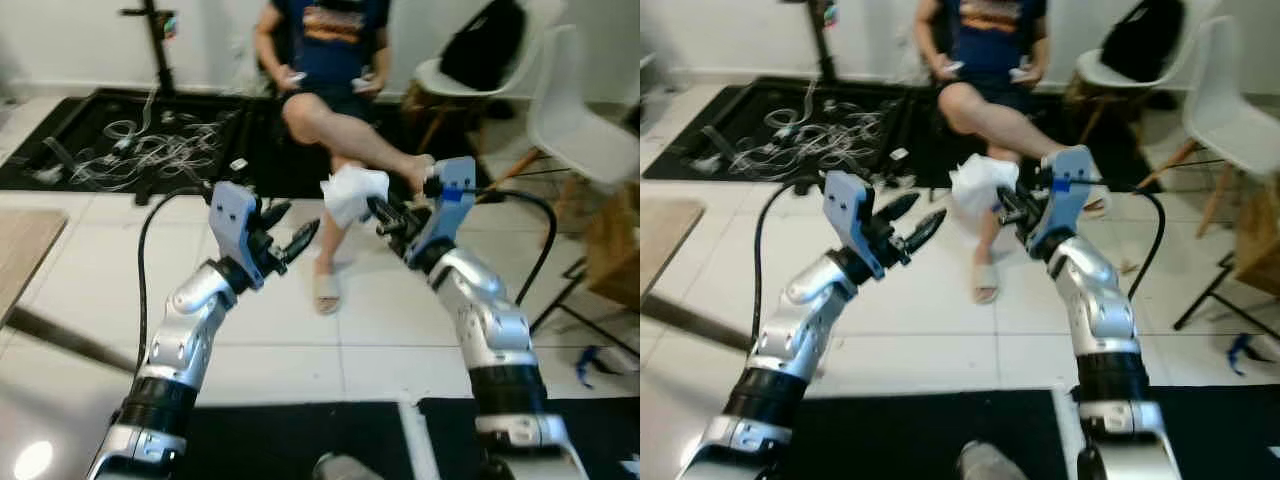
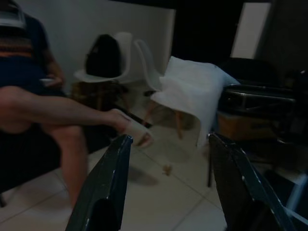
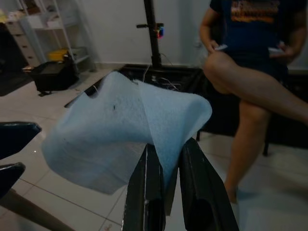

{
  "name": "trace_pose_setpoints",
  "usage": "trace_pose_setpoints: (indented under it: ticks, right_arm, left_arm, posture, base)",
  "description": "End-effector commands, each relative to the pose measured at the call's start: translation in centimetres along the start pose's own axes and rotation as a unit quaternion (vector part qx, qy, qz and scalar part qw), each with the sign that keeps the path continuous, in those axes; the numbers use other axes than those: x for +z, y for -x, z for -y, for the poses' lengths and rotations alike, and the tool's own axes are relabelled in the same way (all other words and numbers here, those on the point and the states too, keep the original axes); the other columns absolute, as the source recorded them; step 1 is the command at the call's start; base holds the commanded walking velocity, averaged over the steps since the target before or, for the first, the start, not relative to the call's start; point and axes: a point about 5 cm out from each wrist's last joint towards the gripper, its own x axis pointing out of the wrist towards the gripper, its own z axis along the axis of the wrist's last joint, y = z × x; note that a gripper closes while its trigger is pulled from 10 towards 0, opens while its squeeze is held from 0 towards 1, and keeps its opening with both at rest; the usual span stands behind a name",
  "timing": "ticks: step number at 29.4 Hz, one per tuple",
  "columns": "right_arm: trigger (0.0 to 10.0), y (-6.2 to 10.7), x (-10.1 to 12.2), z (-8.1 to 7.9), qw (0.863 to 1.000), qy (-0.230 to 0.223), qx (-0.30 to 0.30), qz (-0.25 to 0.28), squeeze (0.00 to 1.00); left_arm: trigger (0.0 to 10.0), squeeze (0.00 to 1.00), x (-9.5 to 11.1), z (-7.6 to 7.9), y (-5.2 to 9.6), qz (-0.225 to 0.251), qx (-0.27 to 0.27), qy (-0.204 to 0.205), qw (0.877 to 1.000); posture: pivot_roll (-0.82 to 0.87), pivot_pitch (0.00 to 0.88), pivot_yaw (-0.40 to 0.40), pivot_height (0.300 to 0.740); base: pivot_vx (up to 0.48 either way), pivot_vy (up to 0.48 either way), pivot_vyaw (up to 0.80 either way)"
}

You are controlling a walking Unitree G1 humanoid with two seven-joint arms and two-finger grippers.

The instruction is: Picking trash to rubbish bin

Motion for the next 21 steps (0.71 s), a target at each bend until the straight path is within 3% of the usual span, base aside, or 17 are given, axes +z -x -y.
trace_pose_setpoints:
  ticks: [1, 21]
  right_arm:
    - [10.0, -0.03, -0.30, -0.15, 1.000, -0.003, 0.003, -0.009, 0.00]
    - [10.0, -0.07, -0.29, -0.10, 1.000, -0.004, 0.004, -0.010, 0.00]
  left_arm:
    - [10.0, 0.00, -0.18, 0.06, 0.11, -0.005, -0.003, -0.001, 1.000]
    - [10.0, 0.00, -0.13, -0.08, 0.18, 0.000, 0.004, 0.003, 1.000]
  posture:
    - [-0.07, 0.000, -0.018, 0.740]
    - [-0.06, 0.000, -0.013, 0.740]
  base:
    - [0.000, 0.000, -0.78]
    - [0.000, 0.000, -0.78]
